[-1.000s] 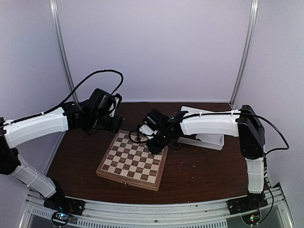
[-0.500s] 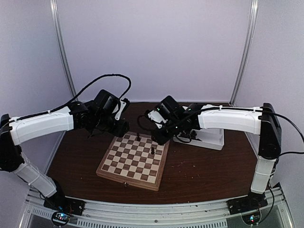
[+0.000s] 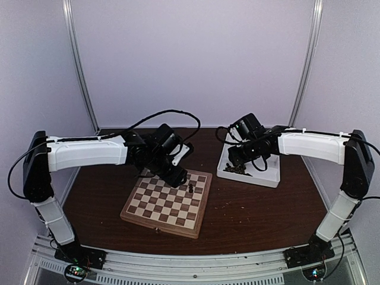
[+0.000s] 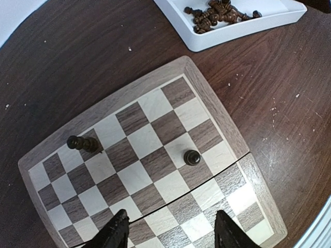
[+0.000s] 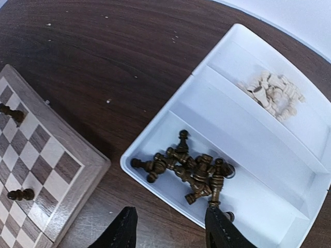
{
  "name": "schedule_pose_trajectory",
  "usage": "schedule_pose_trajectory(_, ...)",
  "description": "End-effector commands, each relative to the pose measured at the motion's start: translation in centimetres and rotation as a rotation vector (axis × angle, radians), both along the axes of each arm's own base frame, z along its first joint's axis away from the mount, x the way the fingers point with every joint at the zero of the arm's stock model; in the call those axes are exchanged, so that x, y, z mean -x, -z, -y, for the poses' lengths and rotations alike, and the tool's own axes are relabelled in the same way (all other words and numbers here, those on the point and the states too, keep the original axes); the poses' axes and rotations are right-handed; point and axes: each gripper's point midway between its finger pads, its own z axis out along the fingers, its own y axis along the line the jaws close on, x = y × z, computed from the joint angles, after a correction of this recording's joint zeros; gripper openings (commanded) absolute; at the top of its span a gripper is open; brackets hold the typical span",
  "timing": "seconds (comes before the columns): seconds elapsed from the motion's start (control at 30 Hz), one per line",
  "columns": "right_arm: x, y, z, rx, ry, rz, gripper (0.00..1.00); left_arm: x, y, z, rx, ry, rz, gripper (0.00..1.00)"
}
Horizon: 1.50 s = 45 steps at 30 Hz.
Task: Set up the chess pieces on the board
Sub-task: Pick up the chess piece from the chessboard.
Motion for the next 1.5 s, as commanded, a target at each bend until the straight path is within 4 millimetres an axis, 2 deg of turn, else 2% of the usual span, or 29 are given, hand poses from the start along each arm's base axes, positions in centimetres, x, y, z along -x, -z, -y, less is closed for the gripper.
schedule_pose_trajectory(0.0,-0.5,-1.3,2.0,-0.038,0.083,0.039,0.48,0.2,0.8,1.7,-0.001,0.027,-0.065,0.57)
schedule_pose_trajectory(0.23,-0.5,-1.1,2.9,-0.028,0.096,0.037,0.46,0.1,2.7,3.4,-0.067,0.049,-0.110,0.56)
schedule_pose_trajectory(0.67,-0.4,-0.9,3.7,-0.035,0.107,0.042,0.46,-0.6,5.3,4.5,-0.124,0.050,-0.158,0.52)
schedule_pose_trajectory(1.0,-0.4,-0.8,4.2,-0.039,0.110,0.038,0.46,-1.1,6.2,5.0,-0.149,0.046,-0.166,0.25)
schedule_pose_trajectory(1.17,-0.5,-0.7,4.3,-0.043,0.114,0.038,0.46,-1.2,6.3,4.8,-0.162,0.042,-0.166,0.06)
schedule_pose_trajectory(1.3,-0.5,-0.4,4.2,-0.051,0.110,0.030,0.46,-1.5,5.2,4.2,-0.177,0.016,-0.142,0.04)
schedule_pose_trajectory(1.47,-0.6,-0.4,4.2,-0.051,0.112,0.030,0.46,-2.0,2.1,3.5,-0.155,-0.008,-0.080,0.04)
